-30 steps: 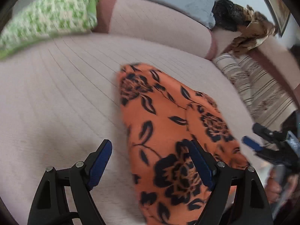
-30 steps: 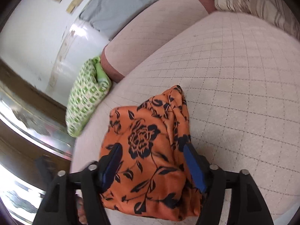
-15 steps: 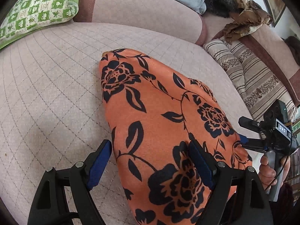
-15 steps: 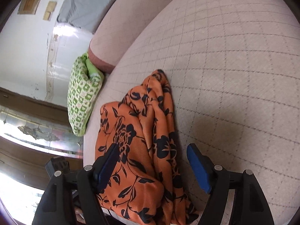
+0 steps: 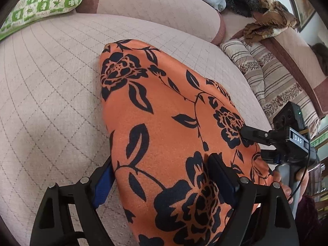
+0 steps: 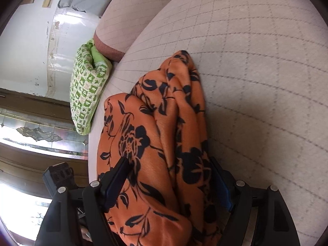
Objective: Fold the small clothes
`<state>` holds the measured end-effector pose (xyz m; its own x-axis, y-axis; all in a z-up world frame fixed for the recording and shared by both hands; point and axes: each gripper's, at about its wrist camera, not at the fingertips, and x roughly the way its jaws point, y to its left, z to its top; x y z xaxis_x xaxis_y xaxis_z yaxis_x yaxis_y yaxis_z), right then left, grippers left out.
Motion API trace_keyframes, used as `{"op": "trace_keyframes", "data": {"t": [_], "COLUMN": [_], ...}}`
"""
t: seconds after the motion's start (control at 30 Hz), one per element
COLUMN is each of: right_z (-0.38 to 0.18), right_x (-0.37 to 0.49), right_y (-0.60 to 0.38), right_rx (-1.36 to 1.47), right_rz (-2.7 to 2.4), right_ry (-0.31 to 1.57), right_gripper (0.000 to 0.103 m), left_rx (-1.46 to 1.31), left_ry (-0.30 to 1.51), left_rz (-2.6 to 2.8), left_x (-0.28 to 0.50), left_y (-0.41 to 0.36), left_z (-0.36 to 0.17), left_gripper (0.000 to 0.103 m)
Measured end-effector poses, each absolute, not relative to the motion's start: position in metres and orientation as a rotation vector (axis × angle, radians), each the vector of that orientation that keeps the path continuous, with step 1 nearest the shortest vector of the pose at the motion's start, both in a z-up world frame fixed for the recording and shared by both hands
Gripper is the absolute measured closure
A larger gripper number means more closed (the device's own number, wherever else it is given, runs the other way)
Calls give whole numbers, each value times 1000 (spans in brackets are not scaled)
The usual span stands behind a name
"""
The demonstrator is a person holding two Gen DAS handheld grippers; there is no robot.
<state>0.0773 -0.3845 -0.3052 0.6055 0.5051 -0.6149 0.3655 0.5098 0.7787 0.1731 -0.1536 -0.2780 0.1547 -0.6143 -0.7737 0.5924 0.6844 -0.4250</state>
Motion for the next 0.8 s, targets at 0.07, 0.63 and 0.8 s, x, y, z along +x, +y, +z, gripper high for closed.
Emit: {"op": "trace_keyframes", "data": {"t": [0.07,0.63,0.8], "right_z": [-306,-267,-258], "right_x": [81,92,92], "right_y": [-380,-332,-320], "right_rx": [1094,752,724], "right_rz": [124,71,101], "right_ry": [959,898,869], "right_gripper": [23,49,54], "left_rx": [-42,-21,29], "left_ry": [1120,1024,953], "left_rz": [-862,-841,-781], "left_x": [174,163,152], "left_y": [-151,-134,-122], "left_z": [-278,-256,-241], "left_gripper": [17,54,54]}}
